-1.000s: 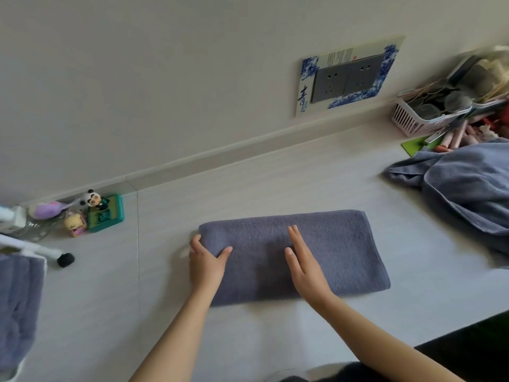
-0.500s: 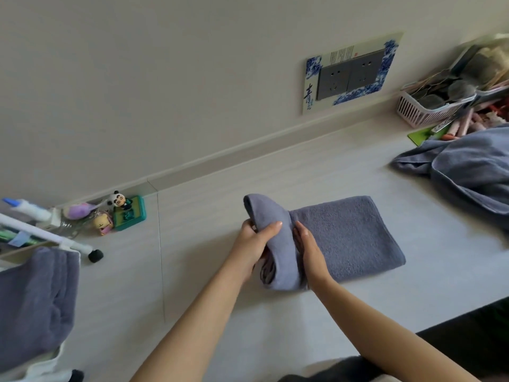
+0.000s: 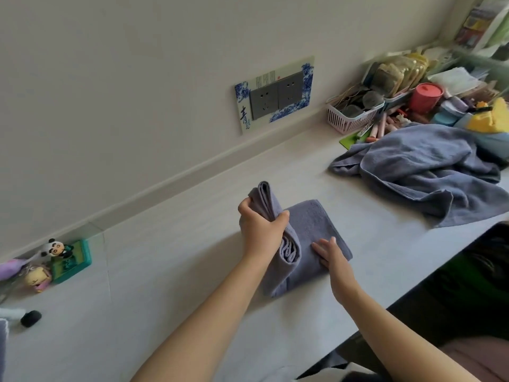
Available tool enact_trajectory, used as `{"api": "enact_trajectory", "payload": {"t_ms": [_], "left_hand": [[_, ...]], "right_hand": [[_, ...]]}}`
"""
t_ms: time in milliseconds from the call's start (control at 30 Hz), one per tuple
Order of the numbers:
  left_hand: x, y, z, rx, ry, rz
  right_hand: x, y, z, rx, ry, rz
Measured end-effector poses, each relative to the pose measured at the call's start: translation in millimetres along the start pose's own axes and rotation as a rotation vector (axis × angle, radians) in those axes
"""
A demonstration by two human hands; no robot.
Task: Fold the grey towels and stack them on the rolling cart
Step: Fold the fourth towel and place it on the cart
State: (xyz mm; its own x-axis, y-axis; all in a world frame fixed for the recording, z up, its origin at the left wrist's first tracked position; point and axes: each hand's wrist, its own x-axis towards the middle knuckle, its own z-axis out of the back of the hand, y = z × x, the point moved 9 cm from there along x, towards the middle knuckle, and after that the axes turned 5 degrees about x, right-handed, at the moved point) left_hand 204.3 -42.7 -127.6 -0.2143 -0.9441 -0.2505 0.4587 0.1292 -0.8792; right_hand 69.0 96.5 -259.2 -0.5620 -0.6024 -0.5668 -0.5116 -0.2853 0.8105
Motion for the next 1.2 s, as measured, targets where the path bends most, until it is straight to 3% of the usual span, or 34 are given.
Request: {"api": "enact_trajectory", "payload": {"t_ms": [133, 300, 500, 667, 733, 800, 867, 900, 967, 1200], "left_hand": [[1.8, -18.2, -54.0, 0.113, 0.058, -0.05], [8.9, -7.0, -110.3, 0.255, 0.121, -0.042], [22.7, 10.0, -143.2, 0.288, 0.102, 0.019], [33.3, 32.1, -155.5, -0.103, 0.176, 0.256], [33.4, 24.9, -143.7, -0.151, 0.183, 0.163], [29.5, 9.7, -110.9, 0.109, 0.039, -0.156], [17.4, 3.1, -85.1, 0.514, -0.168, -0.505], [13.6, 7.9, -81.2, 0.685, -0.227, -0.6], [15.5, 27.8, -85.0, 0.893, -0.201, -0.609], [22.4, 60.5, -106.7, 1.126, -0.021, -0.418]], "right_hand": [[7.3, 16.8, 14.9, 0.245, 0.075, -0.129], [16.4, 56.7, 50.2, -0.135, -0.058, 0.129], [43.7, 48.8, 51.4, -0.29, 0.141, 0.005], [56.3, 53.3, 50.3, -0.456, 0.212, 0.004], [58.5, 56.8, 44.2, -0.618, 0.238, 0.058], [60.4, 57.3, 39.6, -0.75, 0.245, 0.098], [63.5, 57.3, 39.0, -0.804, 0.226, 0.117], [64.8, 57.1, 39.9, -0.815, 0.214, 0.12], [65.9, 55.5, 40.0, -0.828, 0.207, 0.105], [66.8, 56.3, 32.3, -0.936, 0.182, 0.11]]}}
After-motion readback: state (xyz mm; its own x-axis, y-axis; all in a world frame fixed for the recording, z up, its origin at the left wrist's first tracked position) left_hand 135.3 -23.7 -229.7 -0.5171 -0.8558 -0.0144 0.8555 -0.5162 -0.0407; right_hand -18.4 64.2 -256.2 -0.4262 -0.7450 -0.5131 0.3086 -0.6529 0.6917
